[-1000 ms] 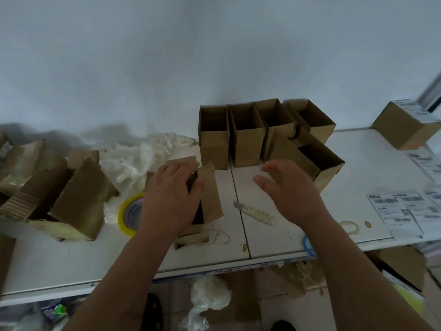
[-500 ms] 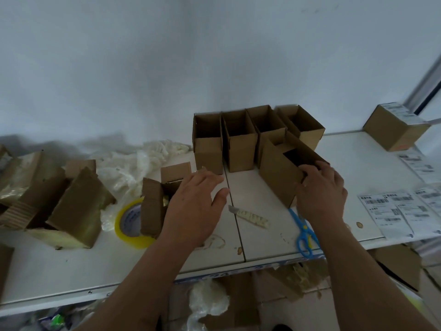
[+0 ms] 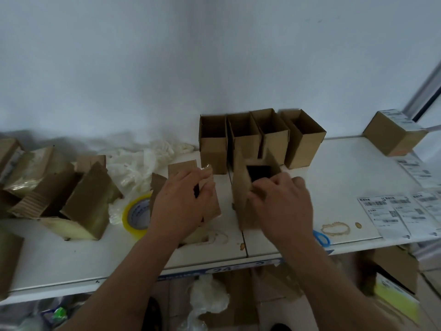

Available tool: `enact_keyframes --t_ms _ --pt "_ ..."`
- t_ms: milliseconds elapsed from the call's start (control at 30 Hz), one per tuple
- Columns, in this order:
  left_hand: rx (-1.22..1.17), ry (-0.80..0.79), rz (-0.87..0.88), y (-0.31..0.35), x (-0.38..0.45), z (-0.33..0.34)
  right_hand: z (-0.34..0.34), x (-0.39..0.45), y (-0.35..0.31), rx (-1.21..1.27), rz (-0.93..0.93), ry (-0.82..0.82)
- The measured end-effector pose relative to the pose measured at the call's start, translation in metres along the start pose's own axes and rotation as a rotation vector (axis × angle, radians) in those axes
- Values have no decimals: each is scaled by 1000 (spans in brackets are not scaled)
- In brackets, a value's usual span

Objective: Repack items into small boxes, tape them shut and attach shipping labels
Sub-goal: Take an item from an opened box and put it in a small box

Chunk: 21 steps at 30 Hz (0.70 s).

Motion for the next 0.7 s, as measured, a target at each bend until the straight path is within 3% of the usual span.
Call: enact_keyframes --t_ms 100,367,567,700 --pt "21 21 -12 -9 -2 -7 12 -15 -15 4 -85 -65" --pt "154 -33 -150 -53 3 -9 22 -38 -31 -80 -211 9" --pt "34 -161 -258 -75 -1 -2 36 -37 -30 -78 -217 -90" --pt "-83 -125 -263 -80 -2 -10 17 -31 -38 26 -193 -24"
Point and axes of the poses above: each hand's wrist, its own x-axis towards the middle knuckle, its own z-axis out of the palm, y = z × x, the point moved 1 cm from there along x, towards the middle knuckle, and after that the axes turned 8 degrees about -y, right-handed, at the moved point
